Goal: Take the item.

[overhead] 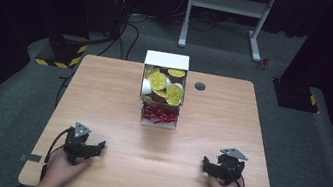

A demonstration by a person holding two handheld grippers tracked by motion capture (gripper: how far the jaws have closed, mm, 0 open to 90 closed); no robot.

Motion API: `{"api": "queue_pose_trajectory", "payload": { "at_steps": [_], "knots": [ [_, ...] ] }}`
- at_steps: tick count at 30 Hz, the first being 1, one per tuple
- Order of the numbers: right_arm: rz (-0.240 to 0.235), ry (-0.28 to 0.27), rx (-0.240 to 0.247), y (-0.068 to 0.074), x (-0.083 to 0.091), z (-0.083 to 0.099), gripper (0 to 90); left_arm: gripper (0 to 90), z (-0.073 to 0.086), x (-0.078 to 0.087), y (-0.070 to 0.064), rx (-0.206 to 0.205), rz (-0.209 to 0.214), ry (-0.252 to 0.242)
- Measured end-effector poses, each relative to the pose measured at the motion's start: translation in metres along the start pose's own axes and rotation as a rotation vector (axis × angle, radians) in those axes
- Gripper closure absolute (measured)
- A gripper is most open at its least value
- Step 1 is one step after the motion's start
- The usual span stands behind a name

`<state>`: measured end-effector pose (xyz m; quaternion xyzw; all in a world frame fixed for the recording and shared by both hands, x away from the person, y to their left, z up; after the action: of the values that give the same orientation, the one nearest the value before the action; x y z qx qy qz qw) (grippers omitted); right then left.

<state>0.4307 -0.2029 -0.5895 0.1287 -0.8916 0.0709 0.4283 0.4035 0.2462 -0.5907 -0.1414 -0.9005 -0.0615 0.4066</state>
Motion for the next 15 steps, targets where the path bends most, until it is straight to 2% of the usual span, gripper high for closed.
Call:
{"api": "queue_pose_trajectory", "payload": {
  "at_steps": [15],
  "knots": [
    [-0.005, 0.002, 0.003, 0.0, 0.0001, 0.0001, 8.1, 13.9, 0.0013, 0.0007, 0.0024, 0.004, -0.007, 0.004]
  ]
}}
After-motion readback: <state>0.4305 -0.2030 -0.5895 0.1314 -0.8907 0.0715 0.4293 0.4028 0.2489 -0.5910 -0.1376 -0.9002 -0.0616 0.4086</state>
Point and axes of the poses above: each handheld gripper's, and its own axes: x roughly backward along the jaws, z roughly out of its underside, y roughly to its left, the point moved 9 cm from there along -x, roughly forward along the jaws, and after that the axes turned 6 degrees about y, right-handed, at the moved point
